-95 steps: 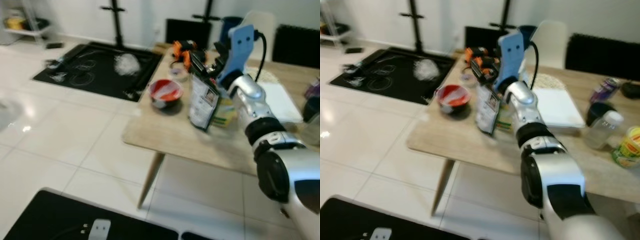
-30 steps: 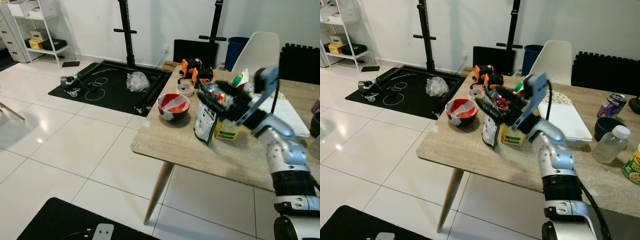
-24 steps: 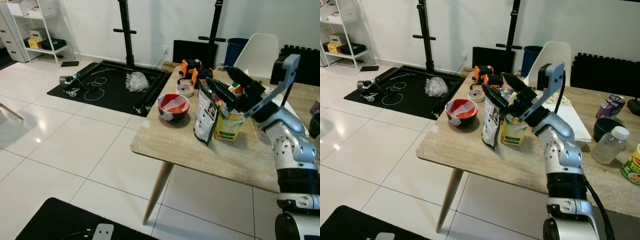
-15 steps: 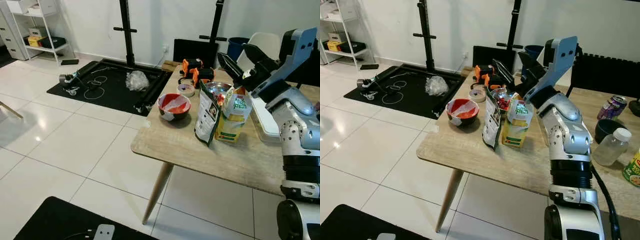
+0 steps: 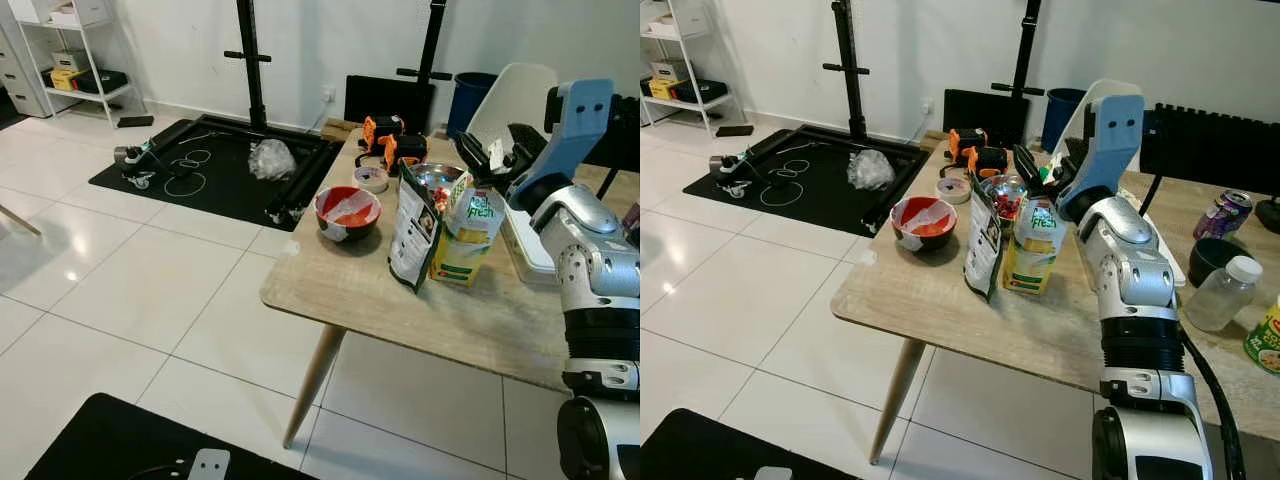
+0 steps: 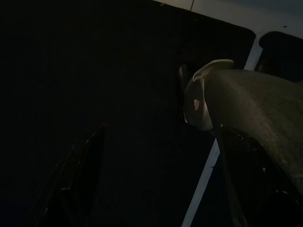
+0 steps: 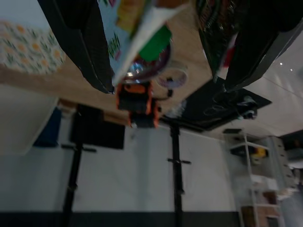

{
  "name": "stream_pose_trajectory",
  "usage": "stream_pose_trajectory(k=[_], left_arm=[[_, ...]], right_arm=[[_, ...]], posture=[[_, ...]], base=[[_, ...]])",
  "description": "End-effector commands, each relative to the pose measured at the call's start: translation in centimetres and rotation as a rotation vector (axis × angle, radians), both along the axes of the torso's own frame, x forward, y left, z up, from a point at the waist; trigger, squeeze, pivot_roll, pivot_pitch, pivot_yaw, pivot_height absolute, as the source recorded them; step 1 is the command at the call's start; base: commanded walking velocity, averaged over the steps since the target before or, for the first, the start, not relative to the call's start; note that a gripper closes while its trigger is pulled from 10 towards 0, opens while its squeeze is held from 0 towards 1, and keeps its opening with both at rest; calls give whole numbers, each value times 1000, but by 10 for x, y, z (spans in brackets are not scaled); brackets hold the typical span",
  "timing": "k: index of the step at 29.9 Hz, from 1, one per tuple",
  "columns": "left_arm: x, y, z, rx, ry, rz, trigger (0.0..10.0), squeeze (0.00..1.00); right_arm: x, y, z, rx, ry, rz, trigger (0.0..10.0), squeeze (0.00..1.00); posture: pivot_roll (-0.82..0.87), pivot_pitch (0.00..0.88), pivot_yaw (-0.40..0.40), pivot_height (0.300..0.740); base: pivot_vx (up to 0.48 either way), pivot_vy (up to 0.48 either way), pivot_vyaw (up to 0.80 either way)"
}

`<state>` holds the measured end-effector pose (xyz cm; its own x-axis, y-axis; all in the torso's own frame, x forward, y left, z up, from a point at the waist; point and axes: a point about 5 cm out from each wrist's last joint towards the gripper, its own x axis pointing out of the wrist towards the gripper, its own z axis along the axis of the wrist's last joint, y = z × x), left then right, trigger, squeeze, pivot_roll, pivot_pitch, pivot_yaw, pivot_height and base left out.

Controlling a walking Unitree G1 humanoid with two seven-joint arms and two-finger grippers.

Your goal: Restocking fridge

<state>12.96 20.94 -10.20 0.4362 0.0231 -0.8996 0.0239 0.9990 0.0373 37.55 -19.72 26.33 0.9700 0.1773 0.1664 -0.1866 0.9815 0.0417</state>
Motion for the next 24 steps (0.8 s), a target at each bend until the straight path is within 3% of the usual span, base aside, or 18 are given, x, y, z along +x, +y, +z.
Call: stream_pose_trajectory(k=[1, 9, 24], left_arm=[[-5, -6, -3, -10, 17, -6, 10000, 0], [-7, -6, -3, -10, 20, -14, 10000, 0], [-11, -8, -4, -14, 24, -8, 10000, 0]], right_arm=[[2, -1, -3, 38, 30, -14, 10000, 0], [13, 18, -10, 117, 60, -9, 10000, 0], [27, 32, -16, 106, 118, -143, 10000, 0]], posture=[[-14, 9, -55, 740], [-14, 11, -64, 740], [-5, 25, -78, 740]], base=[[0, 0, 0], [0, 0, 0], [0, 0, 0]])
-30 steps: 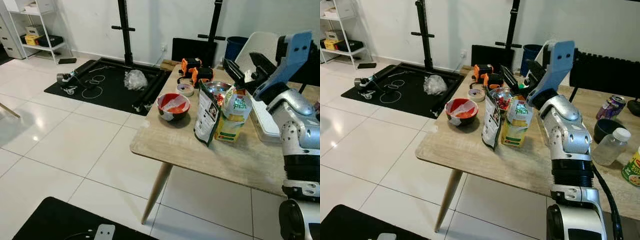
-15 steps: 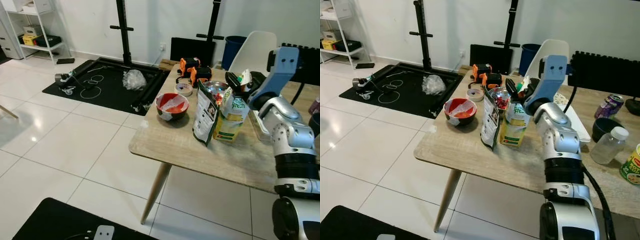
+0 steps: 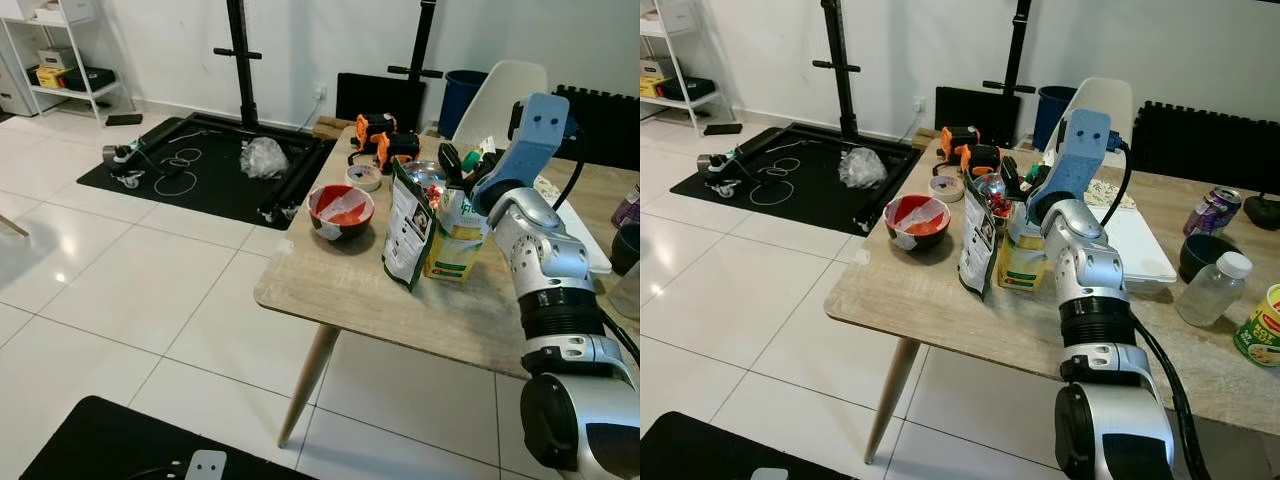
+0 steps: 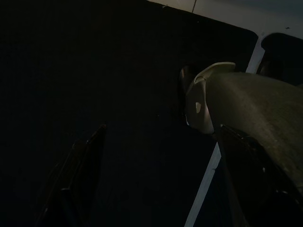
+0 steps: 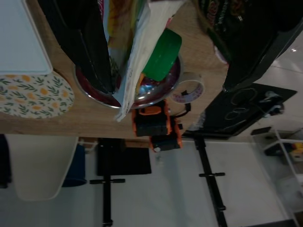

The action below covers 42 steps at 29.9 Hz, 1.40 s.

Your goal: Restocking fridge

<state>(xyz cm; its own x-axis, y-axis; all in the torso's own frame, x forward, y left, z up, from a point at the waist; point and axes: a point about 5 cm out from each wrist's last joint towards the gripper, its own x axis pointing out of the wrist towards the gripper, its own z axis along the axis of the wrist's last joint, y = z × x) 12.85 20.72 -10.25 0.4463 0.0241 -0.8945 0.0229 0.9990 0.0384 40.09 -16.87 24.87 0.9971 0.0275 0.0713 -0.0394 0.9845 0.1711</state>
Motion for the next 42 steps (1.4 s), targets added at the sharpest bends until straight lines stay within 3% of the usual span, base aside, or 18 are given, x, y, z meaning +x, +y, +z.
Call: stream_pose_trajectory(k=[1, 23, 24, 25, 26, 27, 37, 42], left_arm=[[-10, -6, -4, -16, 37, -7, 10000, 0], [-17, -8, -7, -25, 49, 11, 10000, 0], [-17, -8, -6, -25, 49, 11, 10000, 0], [-17, -8, -6, -25, 49, 11, 10000, 0], [-17, -8, -6, -26, 48, 11, 10000, 0], [-15, -10, -6, -29, 43, 10, 10000, 0], [-12, -13, -6, -37, 36, 6, 10000, 0], [-18, -10, -7, -31, 46, 7, 10000, 0]], right_arm=[[4, 4, -2, -15, 20, -16, 10000, 0], [9, -14, -13, -36, 56, -160, 10000, 0], [10, -15, -12, -33, 54, -162, 6549, 0], [10, -15, -12, -33, 54, -162, 6549, 0], [10, -16, -12, -32, 50, -164, 1529, 0], [10, -17, -10, -29, 41, -164, 0, 0], [11, -18, -7, -13, 27, -155, 0, 0], [11, -19, -6, -5, 23, -147, 0, 0]], posture=[[-5, 28, -81, 740], [-8, 44, -101, 740], [-10, 43, -102, 740], [-10, 43, -102, 740], [-11, 43, -102, 740], [-13, 41, -104, 740], [-18, 38, -100, 740], [-19, 39, -98, 740]], base=[[0, 0, 0], [0, 0, 0], [0, 0, 0], [0, 0, 0], [0, 0, 0], [0, 0, 0], [0, 0, 0], [0, 0, 0]])
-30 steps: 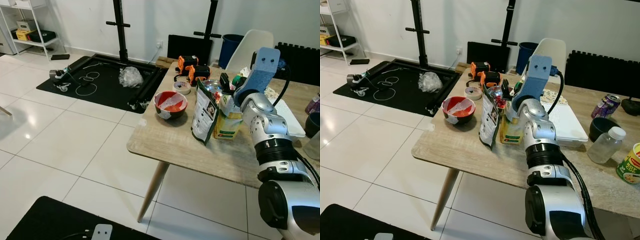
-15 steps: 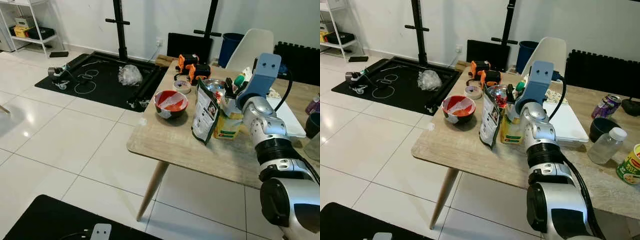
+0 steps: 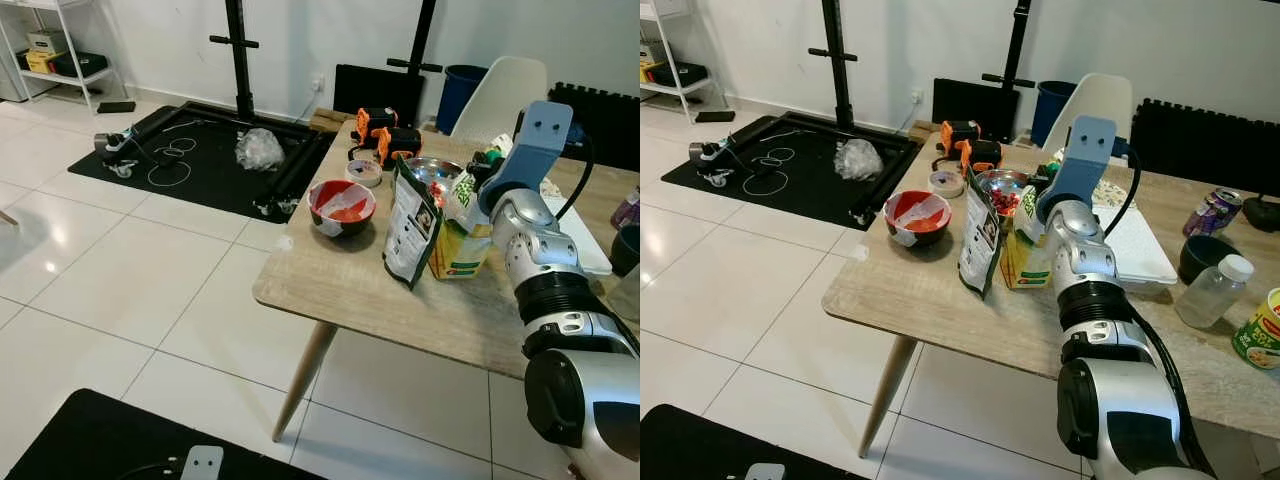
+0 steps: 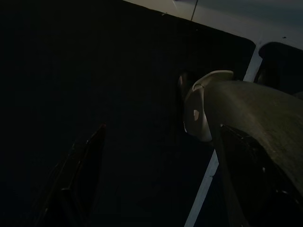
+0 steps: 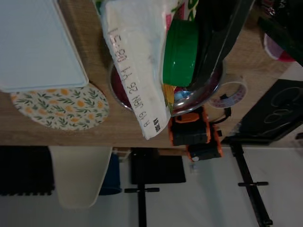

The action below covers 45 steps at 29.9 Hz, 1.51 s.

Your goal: Restocking fridge

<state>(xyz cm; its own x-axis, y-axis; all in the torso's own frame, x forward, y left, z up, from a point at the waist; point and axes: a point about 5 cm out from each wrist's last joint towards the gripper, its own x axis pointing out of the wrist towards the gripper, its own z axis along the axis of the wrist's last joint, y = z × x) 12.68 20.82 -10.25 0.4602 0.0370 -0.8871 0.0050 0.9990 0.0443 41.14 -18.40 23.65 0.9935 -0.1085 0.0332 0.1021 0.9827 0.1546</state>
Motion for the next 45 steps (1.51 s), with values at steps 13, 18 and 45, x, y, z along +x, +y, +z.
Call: stream_pose_trajectory(k=[13, 18, 45], left_arm=[[-18, -16, -8, -42, 69, -8, 10000, 0], [-14, -27, -9, -57, 63, -5, 10000, 0], [-19, -15, -8, -65, 61, 14, 10000, 0]], right_arm=[[-1, -12, 20, 12, -65, 40, 0, 0], [-5, -27, 38, -16, -125, 57, 0, 0], [-89, -84, 88, -388, -225, 618, 10000, 0]], posture=[[-26, 34, -97, 740], [-27, 31, -98, 740], [-46, 0, -92, 740]], base=[[0, 0, 0], [0, 0, 0], [0, 0, 0]])
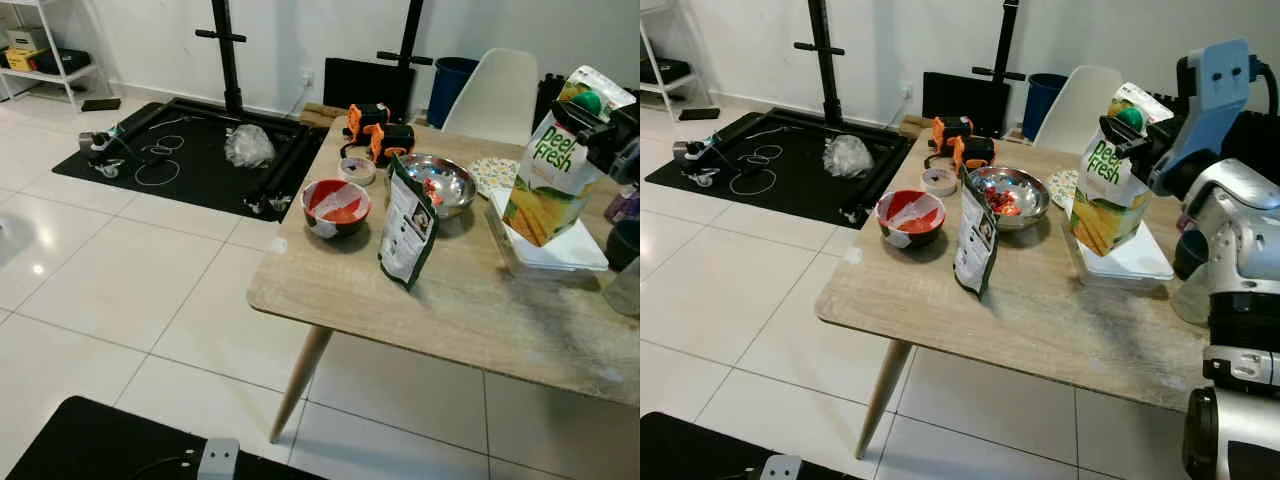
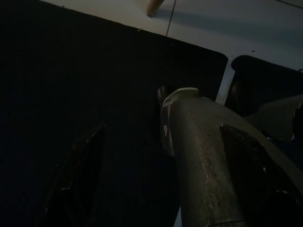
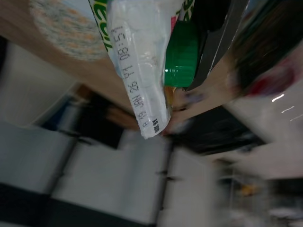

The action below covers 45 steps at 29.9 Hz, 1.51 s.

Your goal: Restocking fridge

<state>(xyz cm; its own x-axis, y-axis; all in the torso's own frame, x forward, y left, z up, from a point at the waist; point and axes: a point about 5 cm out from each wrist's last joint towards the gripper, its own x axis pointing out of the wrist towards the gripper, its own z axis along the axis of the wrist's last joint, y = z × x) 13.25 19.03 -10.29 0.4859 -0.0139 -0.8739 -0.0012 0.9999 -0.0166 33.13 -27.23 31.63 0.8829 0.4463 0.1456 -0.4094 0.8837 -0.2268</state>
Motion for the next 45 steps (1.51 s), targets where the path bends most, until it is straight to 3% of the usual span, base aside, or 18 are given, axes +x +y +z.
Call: stream_pose_trajectory(k=[1, 3, 11, 14, 16, 19, 27, 31, 36, 45], left_arm=[[-26, 7, -7, 6, 92, 8, 10000, 0], [-28, 14, -7, 20, 95, 14, 10000, 0], [-26, 24, -5, 42, 89, 36, 10000, 0], [-20, 27, -3, 54, 82, 49, 10000, 0], [-19, 27, -2, 56, 81, 51, 10000, 0], [-17, 28, -2, 57, 79, 56, 10000, 0], [-16, 29, -1, 58, 80, 53, 10000, 0], [-16, 29, -1, 59, 81, 50, 10000, 0], [-16, 29, -1, 59, 82, 48, 10000, 0], [-16, 31, -1, 61, 82, 51, 10000, 0]], right_arm=[[-17, 4, 5, -46, -35, 150, 10000, 0], [-33, 4, 0, -81, -38, 263, 10000, 0], [-55, -5, -3, -68, -26, 356, 10000, 0], [-72, -4, -6, -59, 1, 471, 10000, 0], [-76, -2, -7, -52, 12, 505, 10000, 0], [-85, 10, -31, -64, 127, 620, 10000, 0], [-97, 23, -77, -166, 345, 697, 10000, 0], [-102, 25, -96, -199, 445, 710, 10000, 0], [-105, 18, -145, -286, 643, 625, 10000, 0], [-115, 11, -193, -278, 793, 555, 10000, 0]], posture=[[-45, 0, -92, 740], [-44, 0, -92, 740], [-48, 0, -90, 740], [-49, 0, -88, 740], [-49, 0, -88, 740], [-49, 0, -83, 740], [-54, 0, -75, 740], [-55, 0, -73, 740], [-50, 0, -70, 740], [-38, 0, -61, 740]], base=[[0, 0, 0], [0, 0, 0], [0, 0, 0], [0, 0, 0], [0, 0, 0], [0, 0, 0], [0, 0, 0], [0, 0, 0], [0, 0, 0], [0, 0, 0]])
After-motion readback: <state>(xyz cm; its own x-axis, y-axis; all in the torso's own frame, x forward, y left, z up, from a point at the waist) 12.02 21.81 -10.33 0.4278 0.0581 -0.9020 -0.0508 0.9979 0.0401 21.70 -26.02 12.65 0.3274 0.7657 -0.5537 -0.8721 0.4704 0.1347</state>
